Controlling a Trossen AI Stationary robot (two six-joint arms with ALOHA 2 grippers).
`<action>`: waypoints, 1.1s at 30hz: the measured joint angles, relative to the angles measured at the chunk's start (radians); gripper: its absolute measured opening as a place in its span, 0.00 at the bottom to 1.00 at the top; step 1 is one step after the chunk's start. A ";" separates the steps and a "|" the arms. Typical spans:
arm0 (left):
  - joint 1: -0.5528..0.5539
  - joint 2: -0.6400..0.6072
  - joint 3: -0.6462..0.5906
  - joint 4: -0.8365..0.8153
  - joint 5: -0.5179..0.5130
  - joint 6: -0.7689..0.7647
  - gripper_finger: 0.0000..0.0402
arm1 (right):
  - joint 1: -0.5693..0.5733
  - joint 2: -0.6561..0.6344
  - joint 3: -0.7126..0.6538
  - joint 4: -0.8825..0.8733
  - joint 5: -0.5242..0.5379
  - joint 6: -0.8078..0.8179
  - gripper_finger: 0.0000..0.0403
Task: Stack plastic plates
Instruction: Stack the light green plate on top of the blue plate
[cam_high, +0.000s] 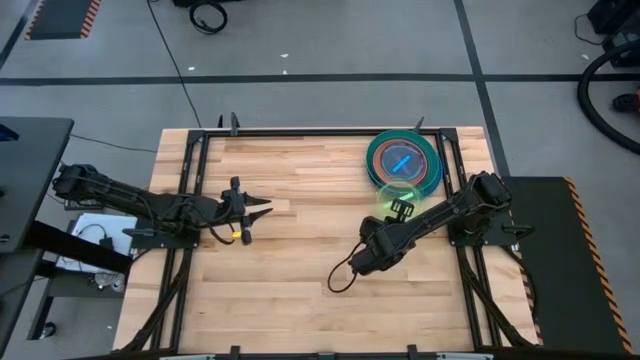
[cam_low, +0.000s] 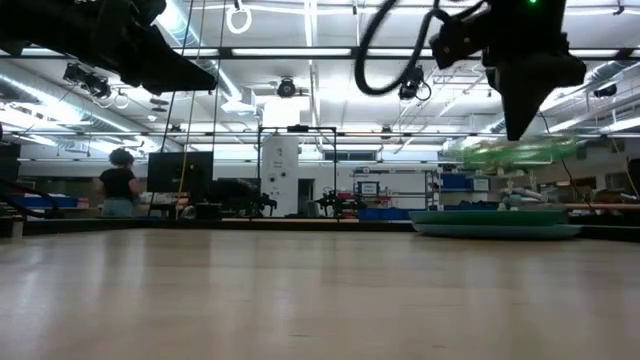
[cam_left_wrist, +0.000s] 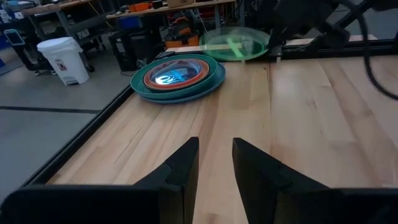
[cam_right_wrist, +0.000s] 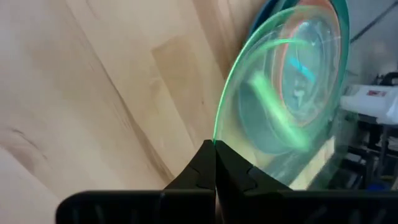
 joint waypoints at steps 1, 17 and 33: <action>0.000 0.000 0.000 -0.001 0.000 -0.004 0.26 | 0.000 0.000 0.009 0.000 0.000 -0.010 0.01; -0.001 0.000 0.000 -0.029 0.000 -0.080 0.26 | -0.045 0.000 0.033 0.000 0.159 -0.126 0.01; -0.002 0.000 0.000 -0.036 0.000 -0.102 0.26 | -0.189 -0.070 -0.216 0.171 0.216 -0.279 0.01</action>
